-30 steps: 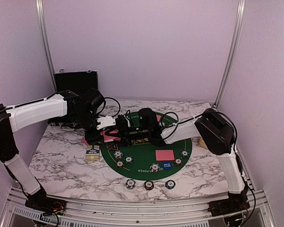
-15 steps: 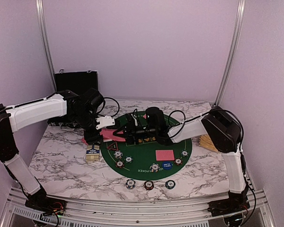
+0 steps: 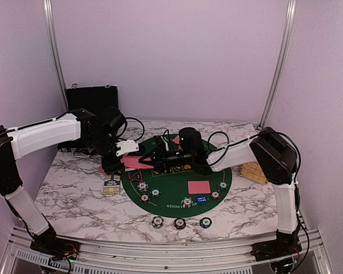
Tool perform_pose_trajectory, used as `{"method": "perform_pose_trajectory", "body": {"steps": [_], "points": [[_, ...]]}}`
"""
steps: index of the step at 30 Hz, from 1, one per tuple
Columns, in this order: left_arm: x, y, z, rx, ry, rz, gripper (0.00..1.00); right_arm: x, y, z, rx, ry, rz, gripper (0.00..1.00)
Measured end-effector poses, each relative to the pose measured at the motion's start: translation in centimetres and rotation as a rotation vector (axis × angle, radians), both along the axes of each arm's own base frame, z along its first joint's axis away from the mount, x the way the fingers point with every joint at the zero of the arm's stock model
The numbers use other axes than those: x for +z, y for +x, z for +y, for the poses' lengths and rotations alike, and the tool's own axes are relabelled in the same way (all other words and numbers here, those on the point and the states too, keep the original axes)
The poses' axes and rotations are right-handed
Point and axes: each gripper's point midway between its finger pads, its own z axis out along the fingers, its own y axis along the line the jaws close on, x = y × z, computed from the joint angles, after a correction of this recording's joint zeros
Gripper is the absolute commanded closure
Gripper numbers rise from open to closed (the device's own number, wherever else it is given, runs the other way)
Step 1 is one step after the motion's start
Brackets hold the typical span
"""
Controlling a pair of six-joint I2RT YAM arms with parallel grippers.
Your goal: Distribute texas hold em gaming equipment
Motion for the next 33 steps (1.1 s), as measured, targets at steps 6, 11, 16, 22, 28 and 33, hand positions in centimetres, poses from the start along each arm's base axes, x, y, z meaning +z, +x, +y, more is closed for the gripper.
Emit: {"method": "perform_pose_trajectory", "body": {"steps": [6,11,16,22,28,33], "points": [[0.0,0.0,0.0,0.0,0.0,0.0,1.0,0.1,-0.1,0.0,0.007,0.002,0.0,0.64],[0.0,0.0,0.0,0.0,0.0,0.0,1.0,0.0,-0.1,0.0,0.008,0.002,0.0,0.65],[0.0,0.0,0.0,0.0,0.0,0.0,1.0,-0.1,-0.1,-0.1,0.008,-0.003,-0.002,0.64],[0.0,0.0,0.0,0.0,0.0,0.0,1.0,0.8,-0.2,-0.8,0.005,-0.007,-0.016,0.61],[0.0,0.0,0.0,0.0,0.0,0.0,1.0,1.6,-0.3,-1.4,0.002,-0.001,-0.034,0.63],[0.0,0.0,0.0,0.0,0.0,0.0,1.0,1.5,-0.4,-1.5,0.007,-0.011,-0.039,0.65]]}}
